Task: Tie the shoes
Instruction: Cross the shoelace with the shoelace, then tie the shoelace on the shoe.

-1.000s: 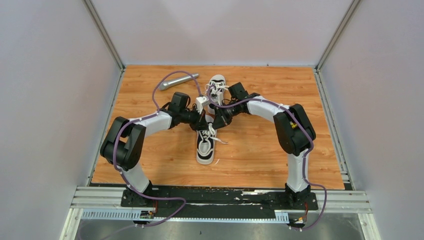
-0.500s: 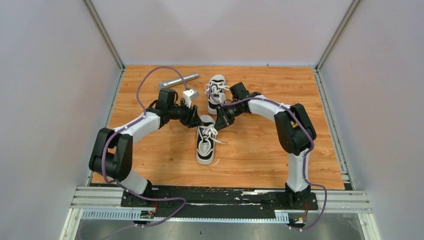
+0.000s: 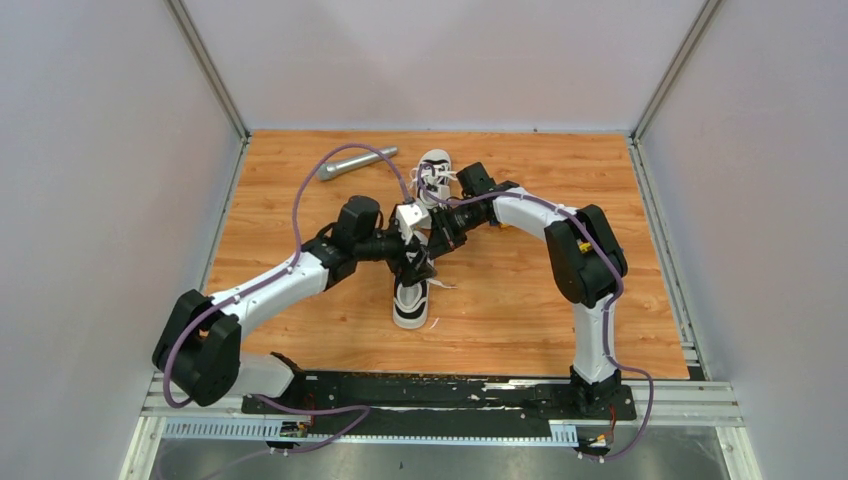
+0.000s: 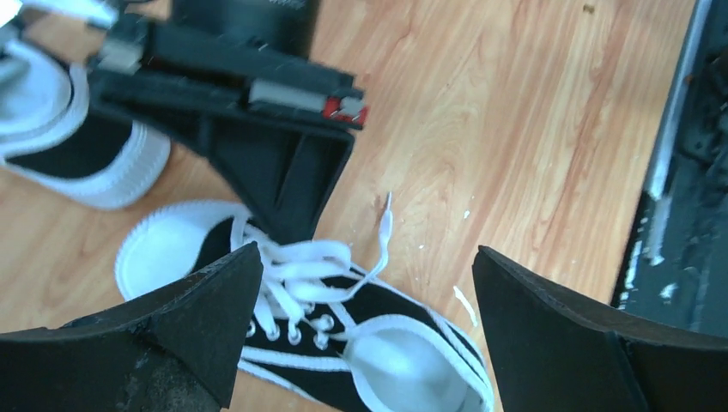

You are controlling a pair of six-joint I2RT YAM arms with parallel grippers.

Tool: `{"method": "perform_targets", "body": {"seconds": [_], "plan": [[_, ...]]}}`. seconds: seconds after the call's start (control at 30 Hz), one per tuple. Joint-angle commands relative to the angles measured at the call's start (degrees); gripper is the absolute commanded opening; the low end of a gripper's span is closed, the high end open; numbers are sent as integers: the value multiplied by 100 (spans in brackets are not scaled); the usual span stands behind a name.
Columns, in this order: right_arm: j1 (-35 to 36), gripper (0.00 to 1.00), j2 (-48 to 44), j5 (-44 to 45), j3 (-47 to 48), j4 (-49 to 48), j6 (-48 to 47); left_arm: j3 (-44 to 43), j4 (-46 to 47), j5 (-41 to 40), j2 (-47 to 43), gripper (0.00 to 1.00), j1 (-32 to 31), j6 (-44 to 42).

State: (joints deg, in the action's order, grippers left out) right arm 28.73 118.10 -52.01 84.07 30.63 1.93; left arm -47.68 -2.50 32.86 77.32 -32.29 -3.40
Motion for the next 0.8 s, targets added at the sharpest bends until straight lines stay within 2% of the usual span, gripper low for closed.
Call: {"method": "perform_targets", "body": {"seconds": [0.0,0.07,0.17,0.3,0.37,0.47,0.77], "plan": [[11,0,46,-55,175,-31,169,68,651,-873,-7,97,-291,-1469],[16,0,46,-33,188,-23,168,66,722,-784,34,90,-303,-1823],[10,0,41,-29,191,-18,167,35,619,-968,87,74,-415,-2225],[10,0,87,-46,216,-16,208,34,483,-1023,171,63,-500,-2416],[10,0,96,-53,235,-16,226,39,473,-896,208,62,-499,-2333],[10,0,114,-55,262,-11,233,79,491,-633,210,68,-543,-2296],[14,0,147,-68,317,-12,272,-20,570,-1501,601,67,-822,-2412]]}}
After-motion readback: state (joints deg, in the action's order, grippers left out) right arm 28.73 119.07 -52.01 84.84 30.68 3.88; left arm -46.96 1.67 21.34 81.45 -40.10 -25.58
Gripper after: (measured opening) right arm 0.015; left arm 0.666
